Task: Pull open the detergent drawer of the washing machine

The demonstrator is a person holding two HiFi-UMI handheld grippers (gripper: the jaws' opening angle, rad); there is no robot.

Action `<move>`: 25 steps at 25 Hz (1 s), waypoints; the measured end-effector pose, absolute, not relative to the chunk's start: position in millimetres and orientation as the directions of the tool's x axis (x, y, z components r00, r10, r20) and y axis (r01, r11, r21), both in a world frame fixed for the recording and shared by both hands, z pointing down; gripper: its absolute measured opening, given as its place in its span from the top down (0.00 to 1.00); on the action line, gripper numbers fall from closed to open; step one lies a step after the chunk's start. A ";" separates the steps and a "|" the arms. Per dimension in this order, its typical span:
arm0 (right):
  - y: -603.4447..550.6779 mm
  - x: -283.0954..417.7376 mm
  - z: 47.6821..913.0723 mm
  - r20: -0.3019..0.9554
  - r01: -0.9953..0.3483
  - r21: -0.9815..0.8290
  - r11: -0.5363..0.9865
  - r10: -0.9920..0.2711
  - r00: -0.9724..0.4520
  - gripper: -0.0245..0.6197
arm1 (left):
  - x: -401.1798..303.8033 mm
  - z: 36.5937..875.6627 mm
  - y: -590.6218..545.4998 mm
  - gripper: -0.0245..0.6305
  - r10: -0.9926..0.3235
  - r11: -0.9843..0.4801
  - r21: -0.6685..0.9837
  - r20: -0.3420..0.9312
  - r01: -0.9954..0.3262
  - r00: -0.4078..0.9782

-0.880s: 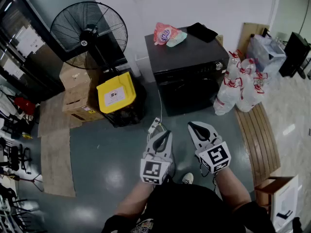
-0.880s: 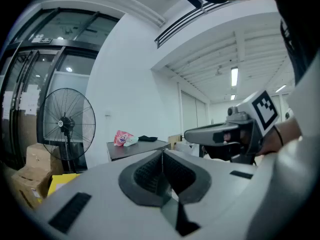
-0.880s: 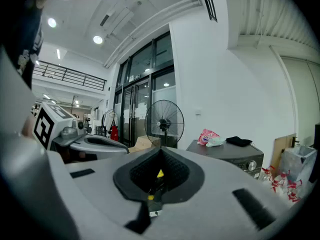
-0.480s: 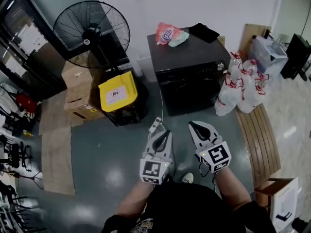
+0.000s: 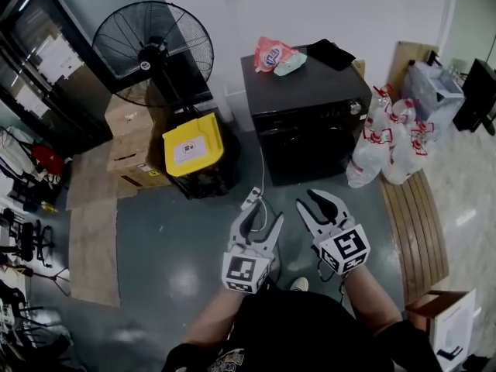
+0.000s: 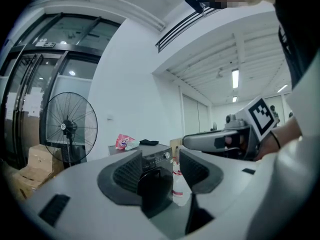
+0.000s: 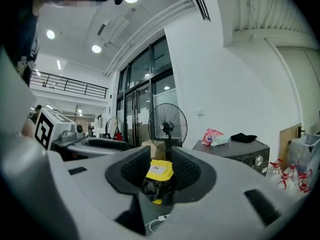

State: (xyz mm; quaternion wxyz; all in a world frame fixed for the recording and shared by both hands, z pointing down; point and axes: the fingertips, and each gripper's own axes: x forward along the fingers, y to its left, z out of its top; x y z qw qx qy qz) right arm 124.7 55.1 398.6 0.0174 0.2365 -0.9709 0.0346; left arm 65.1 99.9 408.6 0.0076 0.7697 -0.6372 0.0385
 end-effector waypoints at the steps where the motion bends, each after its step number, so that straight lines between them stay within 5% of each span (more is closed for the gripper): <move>1: 53.5 125.0 399.7 0.047 -0.459 -0.071 0.885 -0.457 -0.888 0.73 | 64.5 410.3 98.8 0.62 -0.981 -0.187 -0.043 0.064 -0.981 0.184; 9: 27.9 117.3 408.2 0.055 -0.464 -0.114 0.879 -0.461 -0.886 0.57 | 55.5 418.4 75.6 0.55 -0.980 -0.193 -0.045 0.068 -0.980 0.189; 25: -60.3 41.9 425.8 0.094 -0.544 -0.201 0.815 -0.536 -0.839 0.54 | -31.8 420.9 -7.1 0.55 -0.962 -0.266 -0.006 0.062 -0.964 0.265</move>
